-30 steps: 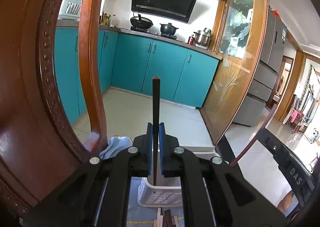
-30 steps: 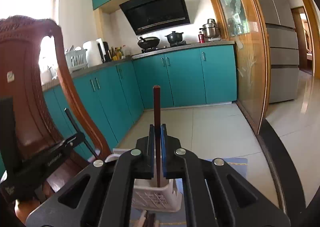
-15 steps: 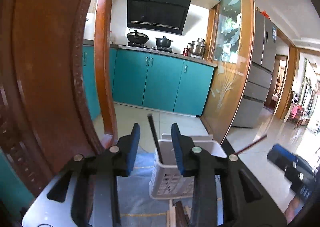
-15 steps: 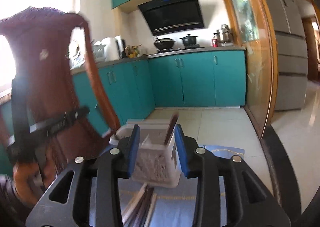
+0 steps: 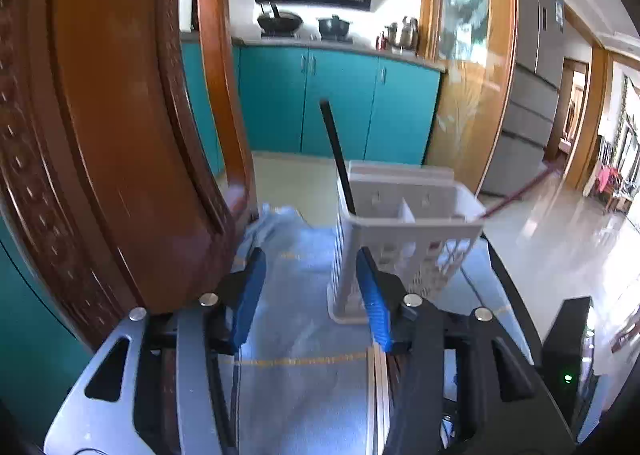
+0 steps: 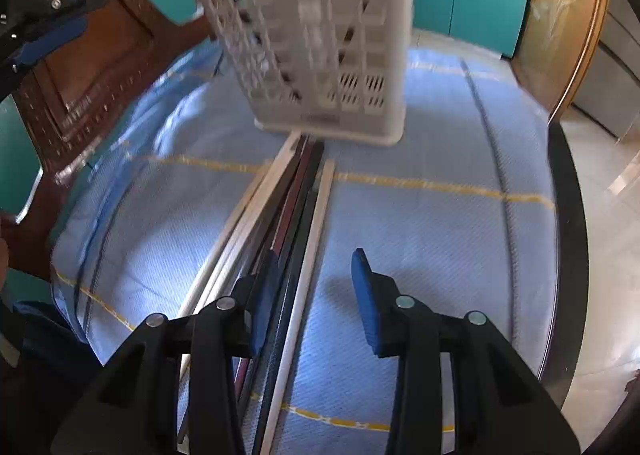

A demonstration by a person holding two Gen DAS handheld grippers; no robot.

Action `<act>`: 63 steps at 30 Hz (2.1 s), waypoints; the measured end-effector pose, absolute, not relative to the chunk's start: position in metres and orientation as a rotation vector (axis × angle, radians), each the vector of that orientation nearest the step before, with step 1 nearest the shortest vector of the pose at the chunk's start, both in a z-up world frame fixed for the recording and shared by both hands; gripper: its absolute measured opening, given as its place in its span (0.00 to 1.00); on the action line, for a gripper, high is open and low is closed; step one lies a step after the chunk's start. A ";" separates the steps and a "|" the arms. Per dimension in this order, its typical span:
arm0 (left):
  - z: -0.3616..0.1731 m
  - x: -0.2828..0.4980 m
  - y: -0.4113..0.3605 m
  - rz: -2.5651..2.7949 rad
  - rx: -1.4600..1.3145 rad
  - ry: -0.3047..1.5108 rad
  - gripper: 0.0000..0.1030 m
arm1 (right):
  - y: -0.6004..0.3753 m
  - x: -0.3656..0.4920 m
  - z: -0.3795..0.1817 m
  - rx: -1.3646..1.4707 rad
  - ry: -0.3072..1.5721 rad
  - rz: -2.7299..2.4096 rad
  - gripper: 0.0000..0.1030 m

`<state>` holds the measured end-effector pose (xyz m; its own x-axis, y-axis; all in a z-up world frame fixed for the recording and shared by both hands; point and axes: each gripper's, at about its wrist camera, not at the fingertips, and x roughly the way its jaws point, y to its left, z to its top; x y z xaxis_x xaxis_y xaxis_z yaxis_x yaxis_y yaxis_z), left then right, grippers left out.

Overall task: Organize utensils
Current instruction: 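Move both open tools back down to the remaining chopsticks on the cloth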

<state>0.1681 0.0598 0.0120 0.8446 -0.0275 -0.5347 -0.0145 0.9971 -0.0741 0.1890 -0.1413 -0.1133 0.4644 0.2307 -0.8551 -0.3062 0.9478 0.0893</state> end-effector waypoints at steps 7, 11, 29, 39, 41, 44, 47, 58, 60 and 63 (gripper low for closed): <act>0.001 0.169 0.053 -0.014 -0.048 0.621 0.52 | -0.130 0.187 -0.118 -0.096 1.040 0.333 0.28; -0.005 0.170 0.049 -0.024 -0.034 0.656 0.52 | -0.135 0.189 -0.113 -0.060 1.060 0.348 0.12; -0.034 0.172 0.047 -0.035 -0.033 0.803 0.54 | -0.190 0.199 -0.100 0.028 1.074 0.240 0.04; -0.041 0.171 0.039 -0.044 0.001 0.826 0.59 | -0.164 0.195 -0.109 -0.084 1.056 0.245 0.29; -0.043 0.170 0.038 -0.044 0.002 0.834 0.59 | -0.160 0.194 -0.110 -0.104 1.048 0.242 0.30; -0.045 0.170 0.037 -0.045 0.005 0.843 0.60 | -0.158 0.193 -0.111 -0.122 1.038 0.239 0.30; -0.047 0.170 0.036 -0.046 0.016 0.848 0.60 | -0.158 0.194 -0.111 -0.136 1.033 0.218 0.18; -0.066 0.173 0.040 -0.052 0.005 0.938 0.60 | -0.187 0.199 -0.101 0.011 1.037 0.234 0.06; -0.072 0.175 0.041 -0.073 -0.021 0.973 0.58 | -0.188 0.199 -0.099 0.051 1.044 0.281 0.09; -0.081 0.179 0.040 -0.111 -0.052 1.022 0.50 | -0.178 0.198 -0.101 0.025 1.050 0.300 0.12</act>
